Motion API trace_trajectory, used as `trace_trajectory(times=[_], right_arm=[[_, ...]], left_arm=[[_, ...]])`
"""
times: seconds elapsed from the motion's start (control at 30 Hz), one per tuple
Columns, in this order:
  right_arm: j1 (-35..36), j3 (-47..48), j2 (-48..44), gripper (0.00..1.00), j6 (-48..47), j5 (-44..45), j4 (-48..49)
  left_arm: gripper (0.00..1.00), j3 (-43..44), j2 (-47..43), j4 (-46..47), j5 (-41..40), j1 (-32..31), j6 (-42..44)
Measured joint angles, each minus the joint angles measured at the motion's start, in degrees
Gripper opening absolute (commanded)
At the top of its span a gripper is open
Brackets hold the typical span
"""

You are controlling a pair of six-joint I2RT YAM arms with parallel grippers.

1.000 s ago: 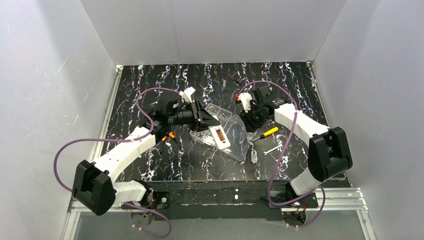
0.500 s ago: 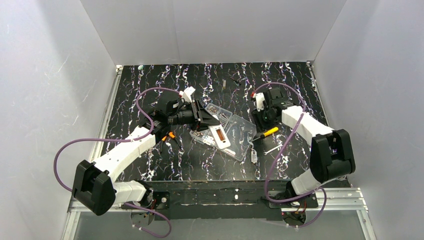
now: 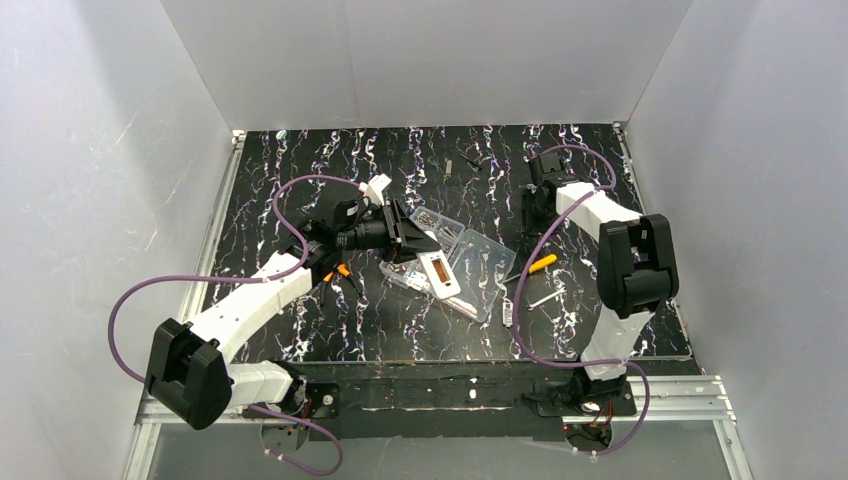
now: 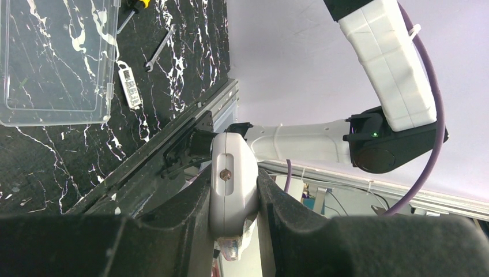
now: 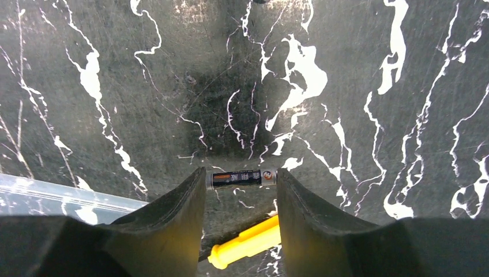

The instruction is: Load the batteries into the remote control

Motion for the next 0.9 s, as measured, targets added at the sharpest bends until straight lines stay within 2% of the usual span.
trace_trajectory(times=[0.27, 0.43, 0.63, 0.9], right_arm=[[0.00, 6.71, 4.00, 0.48, 11.91, 0.85, -6.08], [0.00, 6.95, 4.94, 0.48, 17.75, 0.92, -8.63], [-0.24, 7.89, 6.03, 0.51, 20.94, 0.61, -11.63], [-0.42, 9.92, 8.98, 0.62, 21.51, -0.37, -13.92]], left_arm=[[0.00, 0.00, -0.02, 0.04, -0.09, 0.00, 0.00], [0.00, -0.02, -0.17, 0.00, -0.31, 0.00, 0.02], [0.00, -0.24, -1.14, 0.02, -0.68, 0.00, 0.68], [0.00, -0.24, -1.27, 0.02, -0.98, 0.00, 0.94]])
